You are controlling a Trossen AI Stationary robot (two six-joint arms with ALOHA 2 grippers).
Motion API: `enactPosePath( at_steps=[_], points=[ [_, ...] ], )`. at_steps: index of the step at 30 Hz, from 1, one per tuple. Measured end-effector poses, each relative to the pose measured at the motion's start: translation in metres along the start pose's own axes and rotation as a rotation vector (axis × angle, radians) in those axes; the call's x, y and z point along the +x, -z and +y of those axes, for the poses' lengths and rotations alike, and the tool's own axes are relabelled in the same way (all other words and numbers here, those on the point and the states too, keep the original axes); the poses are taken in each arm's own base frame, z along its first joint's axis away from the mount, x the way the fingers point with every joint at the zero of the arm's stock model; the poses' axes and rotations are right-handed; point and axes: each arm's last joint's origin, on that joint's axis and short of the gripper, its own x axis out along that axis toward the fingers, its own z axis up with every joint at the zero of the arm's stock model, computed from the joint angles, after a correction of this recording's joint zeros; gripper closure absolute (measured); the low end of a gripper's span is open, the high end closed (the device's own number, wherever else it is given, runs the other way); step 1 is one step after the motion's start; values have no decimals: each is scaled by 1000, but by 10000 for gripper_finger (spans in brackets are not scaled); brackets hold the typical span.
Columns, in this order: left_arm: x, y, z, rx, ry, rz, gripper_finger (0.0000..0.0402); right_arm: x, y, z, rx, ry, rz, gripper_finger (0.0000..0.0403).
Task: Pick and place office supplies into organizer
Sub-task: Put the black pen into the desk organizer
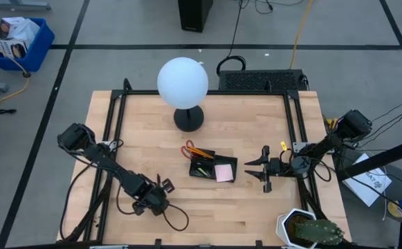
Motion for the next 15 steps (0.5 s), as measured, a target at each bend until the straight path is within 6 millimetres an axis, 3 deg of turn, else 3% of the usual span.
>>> enactPosePath(
  at_steps=[8,15],
  points=[
    [3,2,-2,-5,3,-19,347,0,0,0,1,0,-1,275],
    [4,0,0,-99,-10,-55,357,0,0,0,0,0,0,275]
  ],
)
